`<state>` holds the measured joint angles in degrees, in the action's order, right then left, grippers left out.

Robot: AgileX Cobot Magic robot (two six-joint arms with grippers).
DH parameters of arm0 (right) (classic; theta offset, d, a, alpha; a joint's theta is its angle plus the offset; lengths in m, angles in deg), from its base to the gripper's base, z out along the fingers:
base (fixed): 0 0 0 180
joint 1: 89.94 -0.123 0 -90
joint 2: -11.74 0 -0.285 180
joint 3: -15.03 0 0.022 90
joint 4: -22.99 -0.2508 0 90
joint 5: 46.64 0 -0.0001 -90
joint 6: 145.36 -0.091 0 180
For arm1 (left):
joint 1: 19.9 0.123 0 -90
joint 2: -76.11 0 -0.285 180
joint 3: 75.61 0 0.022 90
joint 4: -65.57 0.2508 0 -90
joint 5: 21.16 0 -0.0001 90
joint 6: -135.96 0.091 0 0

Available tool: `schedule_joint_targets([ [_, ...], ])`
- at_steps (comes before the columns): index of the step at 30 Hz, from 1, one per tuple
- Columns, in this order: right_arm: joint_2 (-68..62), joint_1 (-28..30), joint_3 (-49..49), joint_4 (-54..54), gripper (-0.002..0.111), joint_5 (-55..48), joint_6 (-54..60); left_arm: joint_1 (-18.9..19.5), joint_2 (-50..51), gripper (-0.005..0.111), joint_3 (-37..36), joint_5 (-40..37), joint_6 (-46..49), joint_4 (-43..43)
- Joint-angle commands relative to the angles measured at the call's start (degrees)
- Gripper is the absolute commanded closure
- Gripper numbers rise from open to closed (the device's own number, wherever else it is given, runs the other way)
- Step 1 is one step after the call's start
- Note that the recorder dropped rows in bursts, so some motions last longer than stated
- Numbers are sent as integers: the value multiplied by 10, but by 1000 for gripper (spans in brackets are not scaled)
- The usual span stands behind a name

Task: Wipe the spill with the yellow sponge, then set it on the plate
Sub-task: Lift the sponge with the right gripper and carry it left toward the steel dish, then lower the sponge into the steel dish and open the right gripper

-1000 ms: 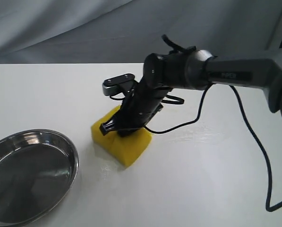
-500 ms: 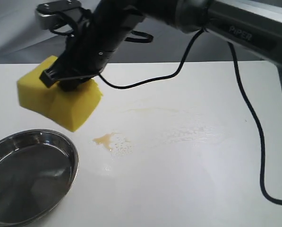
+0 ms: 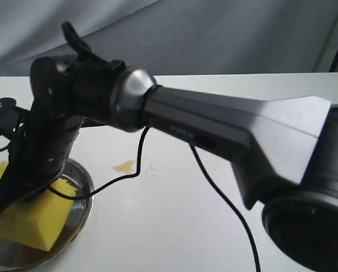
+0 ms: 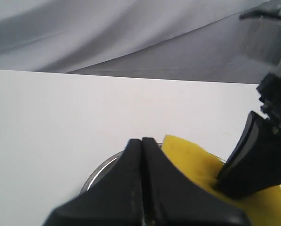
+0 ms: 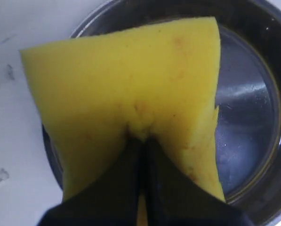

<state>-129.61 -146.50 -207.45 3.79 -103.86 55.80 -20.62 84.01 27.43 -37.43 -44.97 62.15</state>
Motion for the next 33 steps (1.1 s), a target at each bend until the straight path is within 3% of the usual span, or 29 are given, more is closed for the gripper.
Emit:
schedule_joint_targets([
  [1, -15, -13, -2, 67, 108, 16, -42, -2, -1, 107, -3, 4, -3, 0],
  [9, -19, -15, -2, 64, 97, 15, -50, -2, -1, 107, -3, 4, -3, 0],
  [12, -19, -15, -2, 64, 99, 16, -50, -2, -1, 107, -3, 4, -3, 0],
  [15, -19, -15, -2, 64, 108, 16, -50, -2, -1, 107, -3, 4, -3, 0],
  [33, 51, 7, -4, 70, 108, 12, -51, -2, -1, 107, -3, 4, -3, 0],
])
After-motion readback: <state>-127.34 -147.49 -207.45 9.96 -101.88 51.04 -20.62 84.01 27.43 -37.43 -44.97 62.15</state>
